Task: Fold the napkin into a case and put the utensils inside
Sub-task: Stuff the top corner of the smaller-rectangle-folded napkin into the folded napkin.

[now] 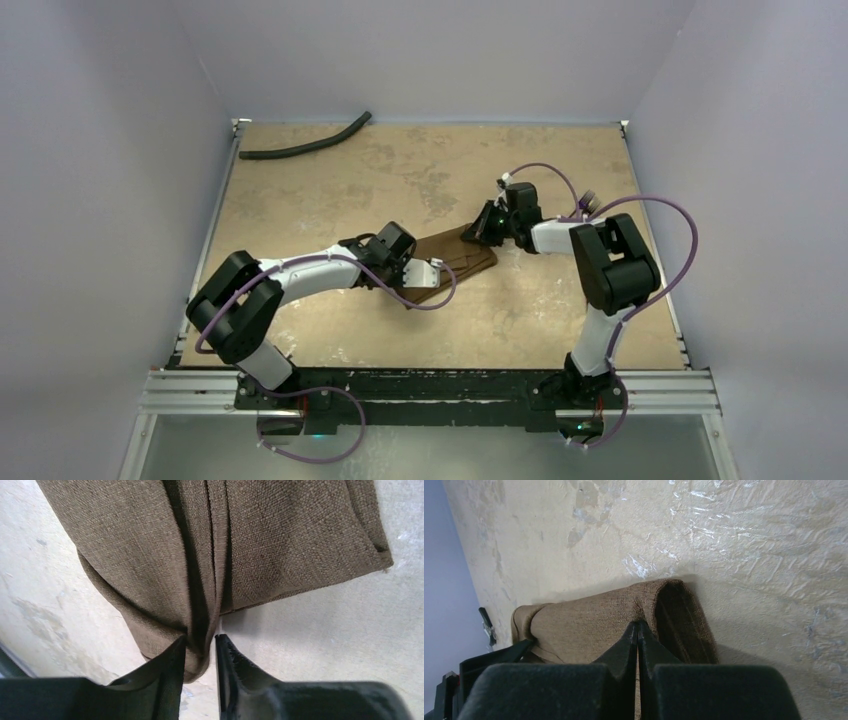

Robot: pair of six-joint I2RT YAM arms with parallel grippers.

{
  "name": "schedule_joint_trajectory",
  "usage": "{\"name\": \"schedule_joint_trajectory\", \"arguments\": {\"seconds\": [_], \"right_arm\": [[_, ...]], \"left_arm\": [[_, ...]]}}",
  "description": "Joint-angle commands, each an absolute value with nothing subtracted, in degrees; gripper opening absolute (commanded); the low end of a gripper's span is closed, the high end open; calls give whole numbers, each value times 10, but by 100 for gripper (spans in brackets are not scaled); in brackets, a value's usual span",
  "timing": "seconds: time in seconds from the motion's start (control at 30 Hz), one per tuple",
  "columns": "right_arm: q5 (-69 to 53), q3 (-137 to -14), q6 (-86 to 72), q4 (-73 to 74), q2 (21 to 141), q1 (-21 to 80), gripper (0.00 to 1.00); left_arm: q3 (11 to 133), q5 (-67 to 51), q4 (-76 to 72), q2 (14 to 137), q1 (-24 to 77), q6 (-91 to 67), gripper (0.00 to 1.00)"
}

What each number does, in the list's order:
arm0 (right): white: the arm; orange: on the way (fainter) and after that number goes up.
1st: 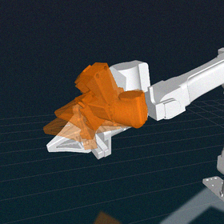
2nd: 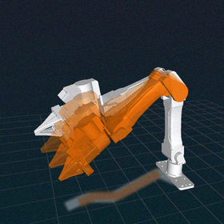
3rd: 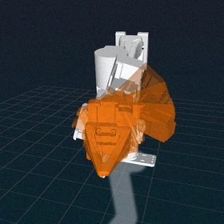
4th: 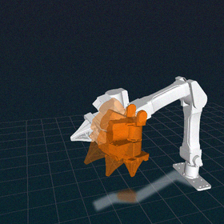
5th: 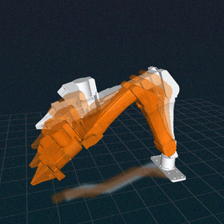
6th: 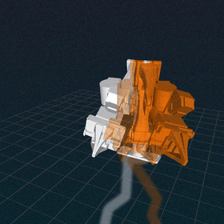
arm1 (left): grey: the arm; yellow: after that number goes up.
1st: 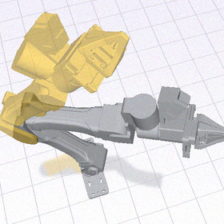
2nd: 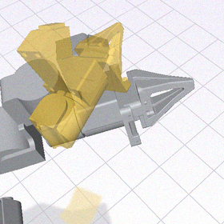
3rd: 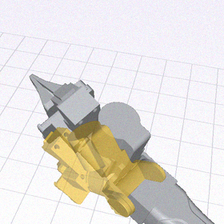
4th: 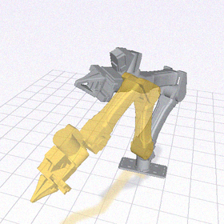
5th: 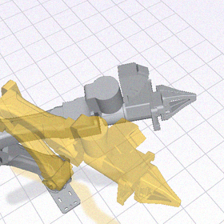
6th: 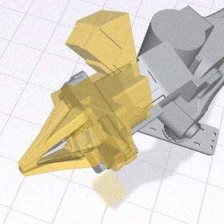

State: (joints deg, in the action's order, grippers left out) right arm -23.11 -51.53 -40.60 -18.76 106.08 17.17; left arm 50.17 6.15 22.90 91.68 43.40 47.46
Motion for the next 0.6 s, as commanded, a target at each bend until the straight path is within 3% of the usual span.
{"name": "schedule_joint_trajectory", "arguments": {"seconds": [0.0,0.07,0.1,0.13,0.2,0.43,0.57], "right_arm": [[-207,-520,-400,-206,1054,164,0],[-201,-515,-392,-207,1054,164,0],[-201,-514,-390,-209,1054,163,0],[-201,-513,-387,-210,1054,164,0],[-203,-509,-386,-213,1051,164,0],[-204,-501,-382,-216,1028,164,0],[-203,-498,-381,-214,1015,164,0]], "left_arm": [[512,38,243,902,432,470,36],[535,9,282,891,432,460,52],[547,-4,304,884,431,454,56],[559,-27,327,878,430,450,73],[586,-74,375,866,424,445,79],[724,-240,454,905,369,407,72],[783,-237,400,990,331,292,47]]}}
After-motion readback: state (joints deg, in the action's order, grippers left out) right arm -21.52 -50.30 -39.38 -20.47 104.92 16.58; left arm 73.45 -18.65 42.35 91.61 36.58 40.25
